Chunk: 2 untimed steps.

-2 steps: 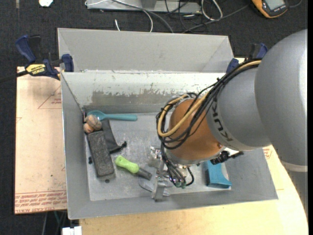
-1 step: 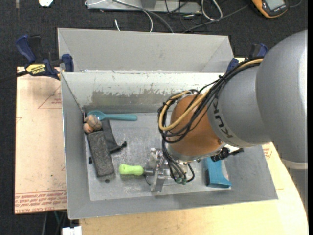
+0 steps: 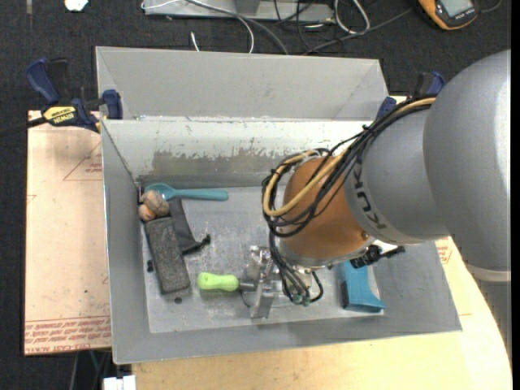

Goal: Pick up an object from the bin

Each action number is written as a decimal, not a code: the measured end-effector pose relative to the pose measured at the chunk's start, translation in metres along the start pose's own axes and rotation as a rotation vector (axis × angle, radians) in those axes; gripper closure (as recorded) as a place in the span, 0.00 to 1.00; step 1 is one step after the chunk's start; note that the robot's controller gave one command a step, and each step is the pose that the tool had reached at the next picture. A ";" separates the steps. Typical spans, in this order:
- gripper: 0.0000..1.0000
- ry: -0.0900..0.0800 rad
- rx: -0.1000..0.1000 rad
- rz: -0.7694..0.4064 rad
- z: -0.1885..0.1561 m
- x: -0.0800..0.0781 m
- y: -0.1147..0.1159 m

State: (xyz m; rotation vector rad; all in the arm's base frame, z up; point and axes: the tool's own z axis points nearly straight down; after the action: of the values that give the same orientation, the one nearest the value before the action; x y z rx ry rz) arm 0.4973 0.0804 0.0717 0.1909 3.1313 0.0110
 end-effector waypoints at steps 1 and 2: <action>1.00 0.000 0.000 0.000 0.000 0.000 0.000; 1.00 0.000 0.000 0.000 0.000 0.000 0.000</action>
Offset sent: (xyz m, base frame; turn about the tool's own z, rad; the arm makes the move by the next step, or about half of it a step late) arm 0.0000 0.0000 0.0000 0.0000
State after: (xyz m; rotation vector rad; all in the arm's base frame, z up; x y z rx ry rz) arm 0.4973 0.0804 0.0717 0.1909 3.1312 0.0116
